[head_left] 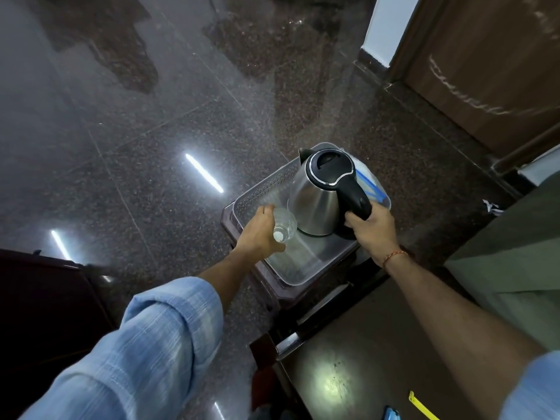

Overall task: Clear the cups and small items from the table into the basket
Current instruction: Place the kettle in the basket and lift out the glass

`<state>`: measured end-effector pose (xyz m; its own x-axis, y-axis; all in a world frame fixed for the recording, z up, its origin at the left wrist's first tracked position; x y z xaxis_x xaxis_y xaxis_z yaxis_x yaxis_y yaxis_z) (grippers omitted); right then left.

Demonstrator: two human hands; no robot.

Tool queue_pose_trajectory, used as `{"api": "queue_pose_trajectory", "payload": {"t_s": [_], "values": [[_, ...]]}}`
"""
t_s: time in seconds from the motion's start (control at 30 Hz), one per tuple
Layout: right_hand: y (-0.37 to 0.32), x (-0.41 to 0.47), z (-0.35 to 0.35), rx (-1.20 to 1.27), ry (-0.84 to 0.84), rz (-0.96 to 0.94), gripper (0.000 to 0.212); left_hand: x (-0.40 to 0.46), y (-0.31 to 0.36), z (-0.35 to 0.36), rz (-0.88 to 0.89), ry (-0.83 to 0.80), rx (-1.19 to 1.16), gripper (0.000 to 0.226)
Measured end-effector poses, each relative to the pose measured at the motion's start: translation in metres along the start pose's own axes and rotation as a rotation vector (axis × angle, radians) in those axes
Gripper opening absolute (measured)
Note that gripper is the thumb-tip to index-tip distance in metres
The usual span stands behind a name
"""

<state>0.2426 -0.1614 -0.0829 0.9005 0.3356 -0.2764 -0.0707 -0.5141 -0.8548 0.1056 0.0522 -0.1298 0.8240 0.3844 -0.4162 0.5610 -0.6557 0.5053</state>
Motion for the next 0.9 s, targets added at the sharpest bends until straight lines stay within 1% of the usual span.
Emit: {"api": "queue_pose_trajectory", "payload": {"t_s": [0.17, 0.27, 0.33, 0.4, 0.47, 0.57, 0.63, 0.7, 0.77, 0.9], "values": [[-0.023, -0.011, 0.000, 0.066, 0.097, -0.068, 0.011, -0.010, -0.005, -0.018, -0.001, 0.024, -0.048, 0.104], [-0.030, -0.023, -0.014, 0.010, 0.119, -0.097, 0.014, -0.017, 0.000, -0.037, 0.033, 0.062, -0.070, 0.103], [-0.041, -0.033, -0.027, -0.019, 0.115, -0.121, 0.011, -0.024, 0.008, -0.053, 0.060, 0.094, -0.073, 0.102], [-0.052, -0.043, -0.047, -0.041, 0.110, -0.132, 0.018, -0.034, 0.020, -0.068, 0.085, 0.101, -0.089, 0.103], [-0.068, -0.056, -0.070, -0.081, 0.095, -0.150, 0.022, -0.045, 0.033, -0.082, 0.109, 0.108, -0.099, 0.103], [-0.099, -0.078, -0.107, -0.110, 0.047, -0.216, 0.013, -0.065, 0.058, -0.101, 0.153, 0.117, -0.104, 0.101], [-0.121, -0.094, -0.132, -0.141, 0.028, -0.249, 0.015, -0.079, 0.074, -0.109, 0.173, 0.113, -0.106, 0.102], [-0.142, -0.108, -0.156, -0.201, 0.011, -0.270, 0.016, -0.093, 0.089, -0.115, 0.188, 0.115, -0.117, 0.105], [-0.163, -0.123, -0.177, -0.275, -0.017, -0.298, 0.012, -0.105, 0.104, -0.119, 0.213, 0.109, -0.128, 0.106], [-0.202, -0.152, -0.204, -0.421, -0.104, -0.329, 0.009, -0.127, 0.133, -0.126, 0.259, 0.088, -0.145, 0.102]]}}
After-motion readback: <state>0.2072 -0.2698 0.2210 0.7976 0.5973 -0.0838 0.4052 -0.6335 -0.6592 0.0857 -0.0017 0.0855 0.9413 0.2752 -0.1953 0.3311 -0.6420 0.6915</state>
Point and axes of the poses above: each hand's wrist, its own x-axis towards the middle knuckle, its own z-axis out of the palm, y = z × x, the point moved 9 cm from there along x, towards the middle knuckle, and after that the axes turned 4 degrees about -y, right-handed, at the moved point
